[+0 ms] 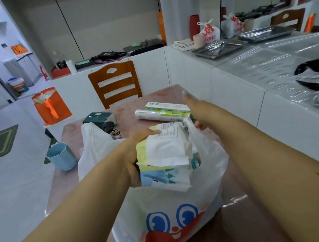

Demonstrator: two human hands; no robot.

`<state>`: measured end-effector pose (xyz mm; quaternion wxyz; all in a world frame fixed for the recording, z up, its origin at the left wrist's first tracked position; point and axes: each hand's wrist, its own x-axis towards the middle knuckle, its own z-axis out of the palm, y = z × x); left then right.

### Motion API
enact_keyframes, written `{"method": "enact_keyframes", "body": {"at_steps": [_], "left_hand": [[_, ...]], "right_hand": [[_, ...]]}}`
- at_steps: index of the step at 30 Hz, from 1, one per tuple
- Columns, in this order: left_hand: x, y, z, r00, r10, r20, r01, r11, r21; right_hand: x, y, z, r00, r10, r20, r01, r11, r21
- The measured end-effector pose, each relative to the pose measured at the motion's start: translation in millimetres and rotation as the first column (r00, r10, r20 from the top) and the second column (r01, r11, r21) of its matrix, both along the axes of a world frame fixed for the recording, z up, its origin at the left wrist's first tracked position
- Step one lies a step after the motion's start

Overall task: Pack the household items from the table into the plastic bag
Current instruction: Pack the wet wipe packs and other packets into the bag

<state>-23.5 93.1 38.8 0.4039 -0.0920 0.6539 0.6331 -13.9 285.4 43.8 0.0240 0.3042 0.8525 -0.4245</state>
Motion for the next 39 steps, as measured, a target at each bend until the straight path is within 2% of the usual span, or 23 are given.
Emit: {"method": "enact_keyframes", "body": {"at_steps": [2, 4, 6, 9, 13, 16, 20, 22, 24, 25, 26, 28, 32, 35, 37, 39], "left_hand": [[2, 3, 0, 1.0, -0.009, 0.008, 0.009, 1.0, -0.024], [1, 3, -1, 1.0, -0.006, 0.009, 0.007, 0.999, -0.049], [-2, 0, -1, 1.0, -0.003, -0.006, 0.002, 0.998, -0.06], [-9, -2, 0, 0.998, -0.014, -0.067, 0.012, 0.999, -0.03], [-8, 4, 5, 0.983, -0.04, -0.182, 0.027, 0.997, -0.075], [-4, 15, 11, 0.976, -0.046, -0.215, 0.022, 0.993, -0.112], [-16, 31, 3, 0.992, 0.019, -0.121, -0.024, 0.999, -0.046], [-19, 41, -8, 0.992, 0.056, -0.118, -0.063, 0.996, -0.063], [-15, 50, -22, 0.956, -0.044, -0.289, -0.042, 0.958, -0.284], [-15, 53, -26, 0.882, -0.187, -0.433, -0.047, 0.878, -0.476], [-18, 53, -28, 0.762, -0.331, -0.556, -0.105, 0.784, -0.611], [-23, 48, -22, 0.618, -0.463, -0.635, -0.165, 0.714, -0.681], [-24, 29, 1, 0.449, -0.515, -0.73, -0.283, 0.693, -0.663], [-12, 21, 23, 0.398, -0.588, -0.705, -0.22, 0.684, -0.695], [-2, 16, 47, 0.384, -0.626, -0.679, -0.124, 0.693, -0.71], [6, 8, 80, 0.399, -0.6, -0.694, -0.051, 0.741, -0.67]], "right_hand": [[0, -3, 1, 0.999, 0.032, -0.003, -0.032, 0.999, -0.037], [3, -5, 3, 0.999, 0.044, -0.031, -0.048, 0.986, -0.162], [7, -3, 6, 0.993, 0.0, -0.118, -0.039, 0.944, -0.328], [10, 8, 16, 0.953, -0.055, -0.299, -0.067, 0.92, -0.385], [27, 12, 37, 0.869, -0.078, -0.488, -0.263, 0.763, -0.591], [41, 8, 44, 0.869, 0.006, -0.496, -0.34, 0.735, -0.587], [53, 7, 49, 0.895, 0.098, -0.435, -0.346, 0.77, -0.537], [54, 6, 50, 0.905, 0.097, -0.414, -0.322, 0.791, -0.52], [51, 3, 48, 0.912, 0.082, -0.401, -0.296, 0.808, -0.509], [49, 1, 47, 0.912, 0.078, -0.402, -0.292, 0.812, -0.505], [46, 0, 46, 0.91, 0.078, -0.407, -0.294, 0.814, -0.501], [42, -2, 45, 0.909, 0.085, -0.408, -0.293, 0.826, -0.481], [40, -6, 48, 0.923, 0.12, -0.365, -0.268, 0.883, -0.386], [39, -10, 58, 0.946, 0.201, -0.256, -0.228, 0.97, -0.082], [36, -9, 69, 0.959, 0.218, -0.178, -0.184, 0.964, 0.189], [30, -6, 83, 0.963, 0.206, -0.171, -0.138, 0.93, 0.341]]}}
